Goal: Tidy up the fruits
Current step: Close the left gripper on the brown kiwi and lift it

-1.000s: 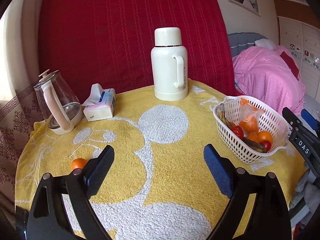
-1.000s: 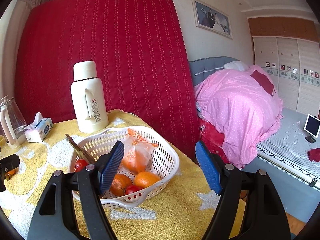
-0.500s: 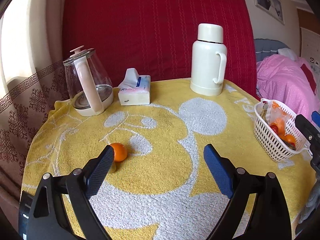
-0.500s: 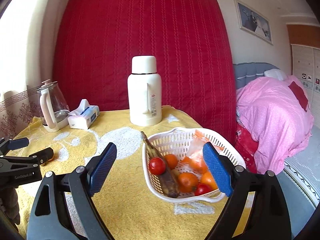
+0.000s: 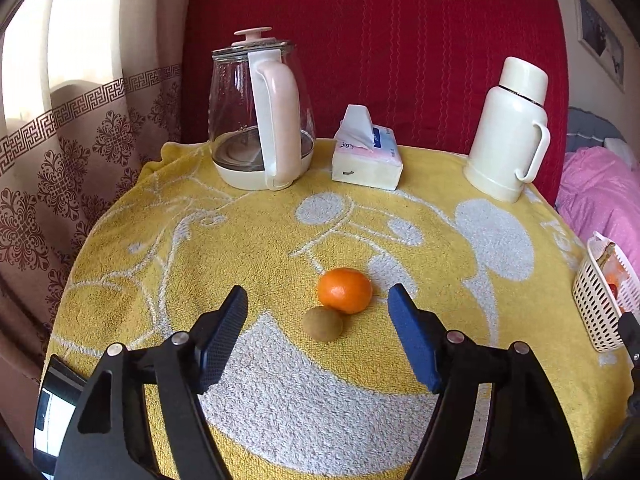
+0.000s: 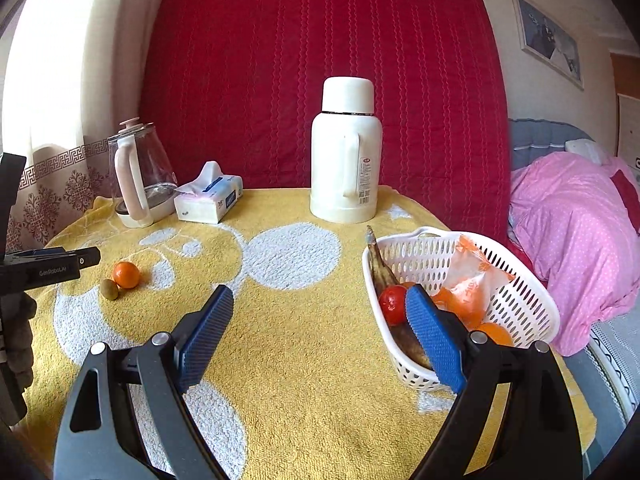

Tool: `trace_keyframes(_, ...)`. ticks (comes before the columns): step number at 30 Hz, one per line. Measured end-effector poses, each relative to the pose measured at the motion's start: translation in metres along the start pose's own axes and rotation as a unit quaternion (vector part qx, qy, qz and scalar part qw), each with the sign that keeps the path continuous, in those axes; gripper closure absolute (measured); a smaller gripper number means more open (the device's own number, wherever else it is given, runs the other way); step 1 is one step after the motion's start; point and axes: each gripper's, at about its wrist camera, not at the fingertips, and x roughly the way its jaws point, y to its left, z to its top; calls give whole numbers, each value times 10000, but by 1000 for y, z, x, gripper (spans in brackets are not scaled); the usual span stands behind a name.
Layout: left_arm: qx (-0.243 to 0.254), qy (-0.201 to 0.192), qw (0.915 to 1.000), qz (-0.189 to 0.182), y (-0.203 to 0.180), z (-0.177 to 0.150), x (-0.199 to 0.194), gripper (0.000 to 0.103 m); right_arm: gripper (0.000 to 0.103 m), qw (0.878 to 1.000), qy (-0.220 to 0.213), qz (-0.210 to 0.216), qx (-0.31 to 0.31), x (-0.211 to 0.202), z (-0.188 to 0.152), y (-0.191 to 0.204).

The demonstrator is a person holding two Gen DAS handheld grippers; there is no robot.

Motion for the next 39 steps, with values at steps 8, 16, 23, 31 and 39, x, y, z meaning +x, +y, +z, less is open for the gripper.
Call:
trace_keyframes(8,-187,376,9979,-487,3,-11,29,43,14,9998,175,112,58,9,-12,3)
trace_keyframes(16,-189,608,9973,-357,1,-16,46,62,14,9997,153,148,126,7,-12,0)
trace_keyframes(23,-366,588,9968,-408,8,-18,43,74,14,9997,194,145,65,8,-13,3)
trace_keyframes(31,-690,-62,9972,-280,24,0,3,74,14,9968,623,464,-187,23,-13,19)
trace_keyframes(39,-1205,-306,9922,-117,51,11,-15,74,14,9757,1549,1540,-190,72,-1,75)
